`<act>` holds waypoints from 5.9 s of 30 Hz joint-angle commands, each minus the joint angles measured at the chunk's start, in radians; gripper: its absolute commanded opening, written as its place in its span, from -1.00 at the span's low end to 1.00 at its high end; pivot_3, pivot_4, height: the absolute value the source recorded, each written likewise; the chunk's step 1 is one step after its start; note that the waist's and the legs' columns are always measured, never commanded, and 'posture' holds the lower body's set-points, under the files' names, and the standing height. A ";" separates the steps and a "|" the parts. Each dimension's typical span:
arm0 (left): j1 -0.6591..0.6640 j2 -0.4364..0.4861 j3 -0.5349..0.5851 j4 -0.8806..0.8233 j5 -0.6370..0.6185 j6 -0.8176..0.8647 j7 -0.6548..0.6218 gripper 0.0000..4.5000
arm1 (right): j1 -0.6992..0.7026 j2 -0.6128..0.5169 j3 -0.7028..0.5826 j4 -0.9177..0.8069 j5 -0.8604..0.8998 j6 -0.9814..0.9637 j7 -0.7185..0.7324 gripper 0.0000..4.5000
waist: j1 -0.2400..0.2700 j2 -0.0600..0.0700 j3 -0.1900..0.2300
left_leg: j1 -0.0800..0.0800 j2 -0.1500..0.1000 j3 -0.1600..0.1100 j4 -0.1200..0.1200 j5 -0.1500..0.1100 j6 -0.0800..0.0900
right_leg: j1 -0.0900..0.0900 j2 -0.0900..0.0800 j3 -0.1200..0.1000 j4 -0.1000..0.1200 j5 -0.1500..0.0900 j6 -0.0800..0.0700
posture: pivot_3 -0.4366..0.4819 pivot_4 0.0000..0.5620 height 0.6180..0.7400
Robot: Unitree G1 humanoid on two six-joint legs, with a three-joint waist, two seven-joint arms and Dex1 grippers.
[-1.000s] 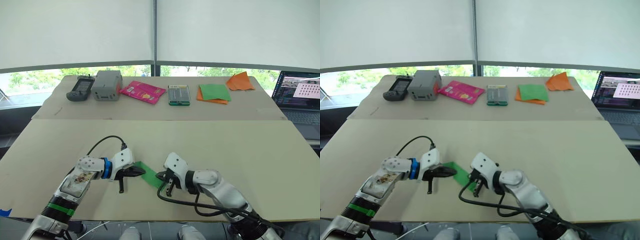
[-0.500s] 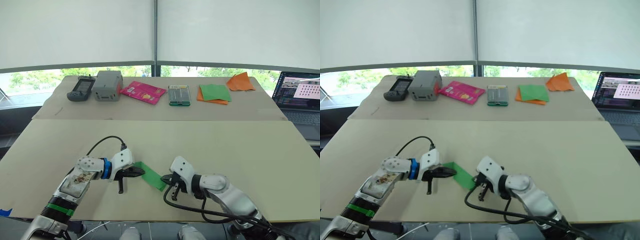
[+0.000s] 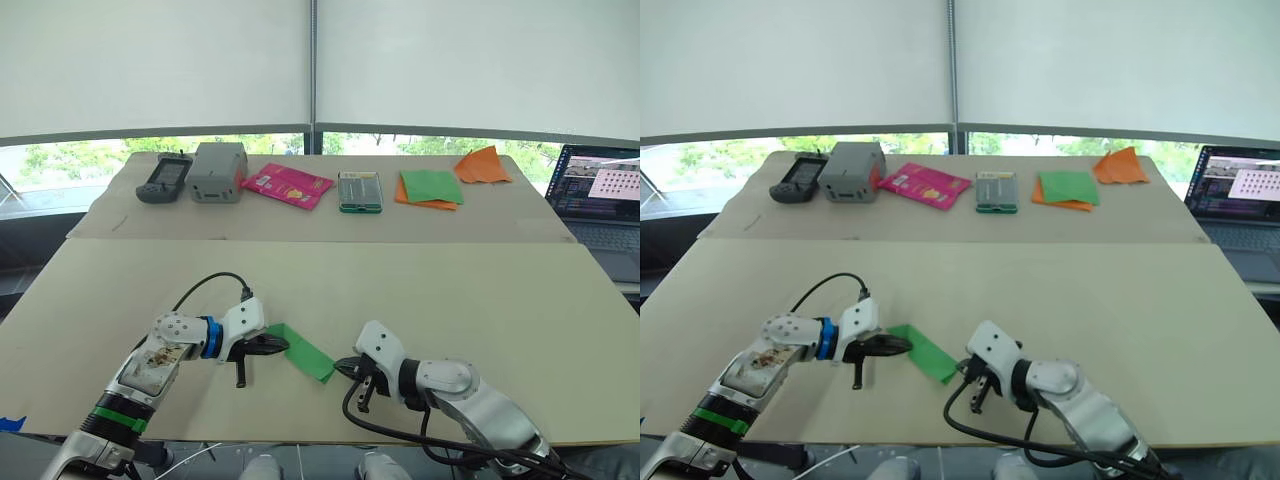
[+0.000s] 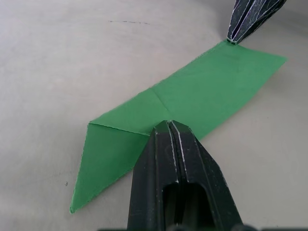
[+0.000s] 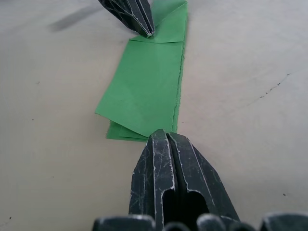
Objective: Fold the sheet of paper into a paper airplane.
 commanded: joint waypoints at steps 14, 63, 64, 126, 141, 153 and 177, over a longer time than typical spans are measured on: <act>-0.006 0.001 -0.018 0.026 0.025 0.011 -0.002 -1.00 | 0.012 0.124 -0.083 -0.115 0.103 -0.103 -0.024 -0.99 | -0.003 0.003 0.007 | -0.005 0.000 0.000 0.000 0.000 0.001 | -0.006 0.001 0.000 0.001 0.000 0.000 | -0.05 -0.47 1.00; -0.068 -0.091 -0.065 0.073 0.011 0.058 0.024 -1.00 | -0.017 0.103 0.084 0.184 -0.044 -0.008 -0.084 -0.99 | -0.029 0.000 0.002 | 0.000 0.001 -0.001 0.000 0.002 0.003 | -0.003 0.002 0.000 0.002 0.000 0.000 | -0.05 -0.47 1.00; -0.067 -0.087 -0.063 0.075 0.011 0.058 0.024 -1.00 | -0.017 0.103 0.083 0.183 -0.044 -0.006 -0.084 -0.99 | -0.029 0.000 0.002 | 0.000 0.001 -0.001 0.000 0.002 0.003 | -0.003 0.002 0.000 0.002 0.000 0.000 | -0.05 -0.47 1.00; -0.018 -0.002 0.231 0.043 -0.242 0.172 0.011 -1.00 | -0.017 0.090 0.040 0.061 -0.022 -0.056 -0.068 -0.99 | -0.028 -0.002 0.005 | -0.004 0.001 -0.001 -0.001 0.001 0.002 | -0.006 0.002 0.000 0.002 0.000 0.000 | -0.05 -0.47 1.00; 0.218 0.104 0.356 -0.254 -0.359 0.301 0.044 -1.00 | 0.008 0.058 -0.134 -0.178 0.080 -0.037 -0.062 -0.61 | -0.019 0.000 0.018 | -0.013 0.001 0.000 -0.002 0.001 0.002 | -0.016 0.001 0.000 0.002 0.000 0.000 | -0.05 -0.47 1.00; 0.203 0.084 0.321 -0.242 -0.349 0.299 0.081 -1.00 | 0.088 -0.054 -0.040 -0.234 -0.011 -0.356 0.056 0.46 | -0.023 -0.002 0.019 | -0.011 0.001 0.000 -0.001 0.000 0.000 | -0.016 0.000 0.000 0.001 0.000 0.000 | -0.05 -0.47 1.00; 0.183 0.080 0.276 -0.257 -0.346 0.272 0.070 -1.00 | -0.004 0.062 0.031 -0.006 -0.212 -0.469 0.036 0.46 | -0.006 -0.003 0.019 | -0.010 0.001 0.001 0.000 0.005 0.007 | -0.015 0.001 0.000 0.003 0.001 0.000 | -0.05 -0.47 1.00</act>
